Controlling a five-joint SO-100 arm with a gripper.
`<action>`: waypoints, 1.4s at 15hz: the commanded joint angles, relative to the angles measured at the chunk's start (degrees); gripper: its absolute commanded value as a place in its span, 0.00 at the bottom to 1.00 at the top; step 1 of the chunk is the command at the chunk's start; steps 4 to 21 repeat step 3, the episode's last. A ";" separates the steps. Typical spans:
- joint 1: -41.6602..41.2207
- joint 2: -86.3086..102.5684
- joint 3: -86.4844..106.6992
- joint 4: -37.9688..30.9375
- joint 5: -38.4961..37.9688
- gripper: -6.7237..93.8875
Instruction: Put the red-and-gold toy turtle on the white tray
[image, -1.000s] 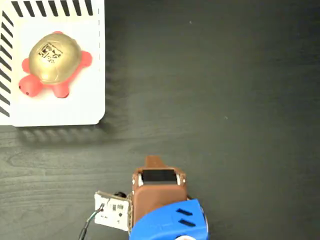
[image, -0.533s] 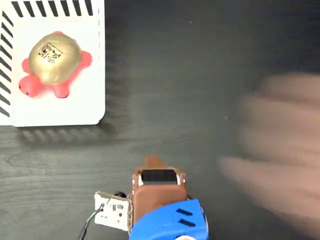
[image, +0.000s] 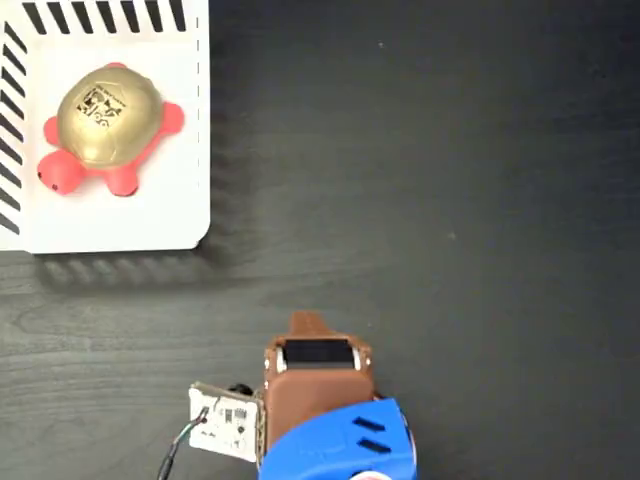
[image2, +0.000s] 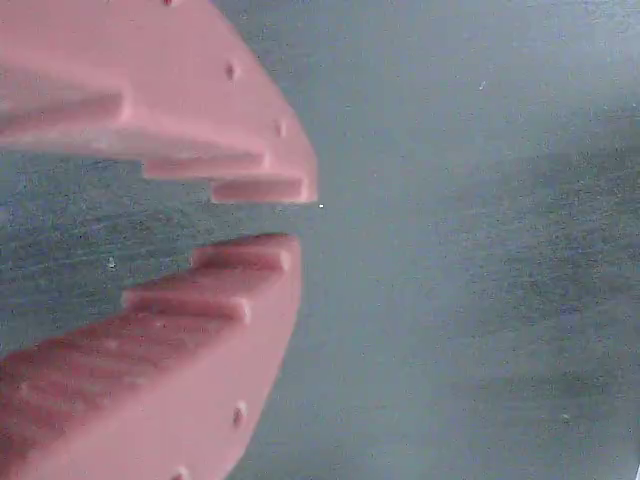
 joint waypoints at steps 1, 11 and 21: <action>-0.53 0.62 -0.70 0.18 0.26 0.07; -0.53 0.62 -0.70 0.18 0.26 0.07; -0.53 0.62 -0.70 0.18 0.26 0.07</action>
